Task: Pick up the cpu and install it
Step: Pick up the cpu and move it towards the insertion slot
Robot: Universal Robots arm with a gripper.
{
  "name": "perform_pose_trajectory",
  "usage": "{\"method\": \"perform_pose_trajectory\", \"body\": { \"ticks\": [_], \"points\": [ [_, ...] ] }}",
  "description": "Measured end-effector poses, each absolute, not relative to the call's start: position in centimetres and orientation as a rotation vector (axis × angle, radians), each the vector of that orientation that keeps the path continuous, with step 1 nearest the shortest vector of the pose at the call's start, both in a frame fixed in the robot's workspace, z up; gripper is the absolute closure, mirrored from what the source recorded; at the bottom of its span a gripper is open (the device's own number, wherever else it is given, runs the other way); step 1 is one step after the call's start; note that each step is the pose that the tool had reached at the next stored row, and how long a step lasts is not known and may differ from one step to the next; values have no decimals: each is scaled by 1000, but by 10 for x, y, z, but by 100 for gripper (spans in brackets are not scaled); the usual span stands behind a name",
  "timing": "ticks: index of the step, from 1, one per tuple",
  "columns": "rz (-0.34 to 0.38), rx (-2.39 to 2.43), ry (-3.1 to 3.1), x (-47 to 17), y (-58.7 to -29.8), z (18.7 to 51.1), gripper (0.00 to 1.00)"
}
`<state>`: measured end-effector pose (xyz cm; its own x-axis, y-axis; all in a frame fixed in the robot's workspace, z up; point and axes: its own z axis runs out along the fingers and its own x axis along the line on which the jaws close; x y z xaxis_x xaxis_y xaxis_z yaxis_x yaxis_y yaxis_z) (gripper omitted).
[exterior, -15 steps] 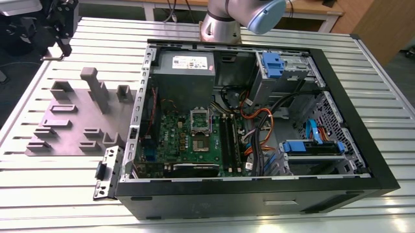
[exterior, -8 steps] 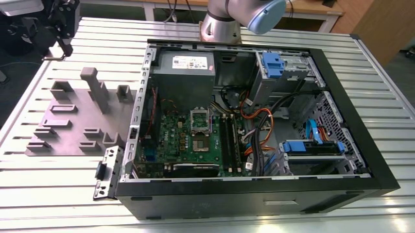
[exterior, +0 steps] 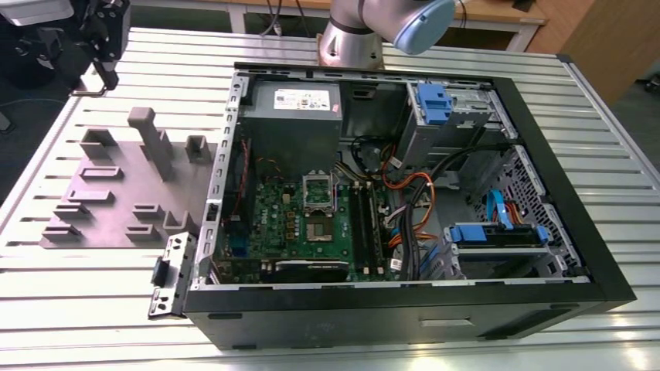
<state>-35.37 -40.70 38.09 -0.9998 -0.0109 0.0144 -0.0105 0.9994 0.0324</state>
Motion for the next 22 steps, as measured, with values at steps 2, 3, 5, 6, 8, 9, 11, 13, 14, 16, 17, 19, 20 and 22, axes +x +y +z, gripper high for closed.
{"method": "perform_pose_trajectory", "body": {
  "ticks": [2,3,5,6,8,9,11,13,14,16,17,19,20,22],
  "points": [
    [-50,17,-3127,-353,-407,381,55],
    [-51,17,-3127,-353,-407,381,55],
    [-50,17,-3126,-352,-407,381,55],
    [-50,17,-3126,-352,-407,381,55],
    [-50,17,-3127,-351,-407,381,55],
    [-50,17,-3126,-351,-407,381,55],
    [-50,17,-3127,-350,-407,381,55],
    [-50,17,-3127,-350,-407,381,55],
    [-50,17,-3127,-349,-407,381,55],
    [-50,17,-3127,-349,-407,381,55],
    [-50,17,-3127,-348,-407,381,55],
    [-50,17,-3126,-348,-407,381,55],
    [-50,17,-3126,-348,-407,381,55],
    [-50,17,-3127,-347,-407,381,55]
  ]
}}
